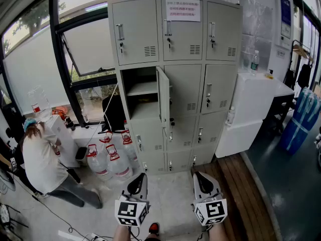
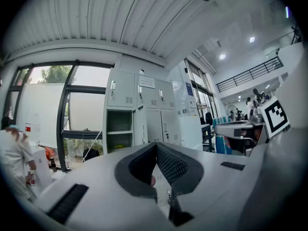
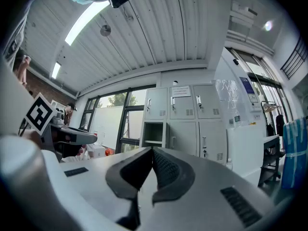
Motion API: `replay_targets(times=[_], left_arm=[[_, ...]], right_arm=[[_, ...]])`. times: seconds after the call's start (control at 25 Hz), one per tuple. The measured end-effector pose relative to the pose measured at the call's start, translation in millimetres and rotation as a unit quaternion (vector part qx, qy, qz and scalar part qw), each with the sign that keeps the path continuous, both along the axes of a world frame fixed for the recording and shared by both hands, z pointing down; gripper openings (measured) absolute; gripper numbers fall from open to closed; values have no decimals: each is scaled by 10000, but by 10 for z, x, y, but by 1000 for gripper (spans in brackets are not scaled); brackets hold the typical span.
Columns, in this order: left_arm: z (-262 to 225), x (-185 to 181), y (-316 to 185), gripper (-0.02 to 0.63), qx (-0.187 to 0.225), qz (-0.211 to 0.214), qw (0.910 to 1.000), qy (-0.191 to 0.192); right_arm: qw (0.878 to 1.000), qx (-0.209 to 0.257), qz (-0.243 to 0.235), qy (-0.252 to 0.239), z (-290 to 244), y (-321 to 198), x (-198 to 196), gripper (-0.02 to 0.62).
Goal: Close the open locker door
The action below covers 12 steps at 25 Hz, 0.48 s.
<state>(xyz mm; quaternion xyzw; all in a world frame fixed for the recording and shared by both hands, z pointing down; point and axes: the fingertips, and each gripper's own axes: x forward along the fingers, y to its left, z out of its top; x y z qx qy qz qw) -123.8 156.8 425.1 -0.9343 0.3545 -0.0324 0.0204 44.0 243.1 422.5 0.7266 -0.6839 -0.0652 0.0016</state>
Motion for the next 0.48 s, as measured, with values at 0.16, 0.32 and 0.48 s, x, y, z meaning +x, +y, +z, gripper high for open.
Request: replay_targets(times=[0.16,0.32,0.48], left_arm=[[18,14,30,21,-20,2,10000,15],[29,54,64,21,-45,15,10000,19],[63,151,152,21,-84,87,9999,31]], right_arm=[[9999,-9,-4,-100,10,38,14,18],[9999,-16,27,-136,18,95,60,18],[9998,-60,89,-150,66,179,132,18]])
